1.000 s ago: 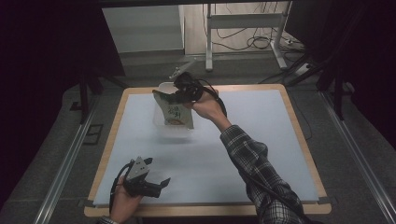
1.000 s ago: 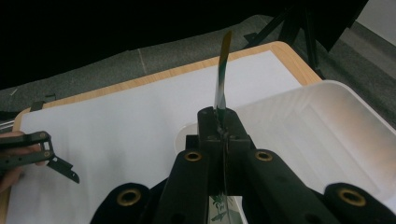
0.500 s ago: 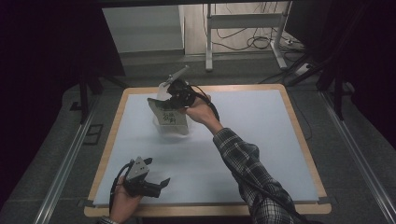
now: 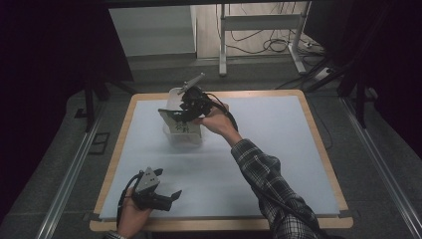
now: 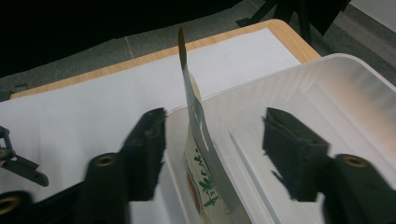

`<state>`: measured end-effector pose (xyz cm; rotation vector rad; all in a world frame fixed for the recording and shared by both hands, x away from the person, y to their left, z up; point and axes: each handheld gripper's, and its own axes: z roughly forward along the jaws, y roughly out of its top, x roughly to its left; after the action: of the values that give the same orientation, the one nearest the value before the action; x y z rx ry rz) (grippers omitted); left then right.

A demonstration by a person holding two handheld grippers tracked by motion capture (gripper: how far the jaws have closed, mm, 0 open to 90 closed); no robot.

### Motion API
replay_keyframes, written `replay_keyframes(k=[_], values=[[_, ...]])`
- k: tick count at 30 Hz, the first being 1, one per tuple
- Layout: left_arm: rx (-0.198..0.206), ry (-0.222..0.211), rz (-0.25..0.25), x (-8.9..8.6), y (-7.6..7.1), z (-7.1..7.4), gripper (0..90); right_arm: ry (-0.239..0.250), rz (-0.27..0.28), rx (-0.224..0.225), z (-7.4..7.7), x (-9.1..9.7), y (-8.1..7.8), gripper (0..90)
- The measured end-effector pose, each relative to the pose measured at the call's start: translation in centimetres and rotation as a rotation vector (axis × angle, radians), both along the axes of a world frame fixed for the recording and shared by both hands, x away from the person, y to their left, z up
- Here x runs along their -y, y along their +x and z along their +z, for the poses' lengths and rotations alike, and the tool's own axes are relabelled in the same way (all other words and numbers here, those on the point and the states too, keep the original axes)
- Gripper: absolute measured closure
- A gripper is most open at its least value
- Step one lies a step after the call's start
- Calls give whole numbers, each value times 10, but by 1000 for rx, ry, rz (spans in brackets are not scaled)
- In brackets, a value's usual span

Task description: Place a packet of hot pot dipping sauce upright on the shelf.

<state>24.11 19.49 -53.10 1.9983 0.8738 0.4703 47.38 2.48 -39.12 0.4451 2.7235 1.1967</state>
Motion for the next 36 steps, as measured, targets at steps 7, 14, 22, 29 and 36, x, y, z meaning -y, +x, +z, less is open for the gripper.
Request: replay_keyframes(k=[7,14,22,29,36], values=[[1,4,-2,0,0,0,5,4,-24,-16,-2,3,0,238],[-1,7,-4,1,0,0,5,-7,-21,-5,-5,6,-3,150],[0,8,-5,1,0,0,5,7,-20,-19,-4,11,-6,102],[-1,11,-5,1,0,0,5,3,-10,-11,-3,14,-12,81],[0,10,-4,1,0,0,5,21,-7,3,2,19,-17,65]])
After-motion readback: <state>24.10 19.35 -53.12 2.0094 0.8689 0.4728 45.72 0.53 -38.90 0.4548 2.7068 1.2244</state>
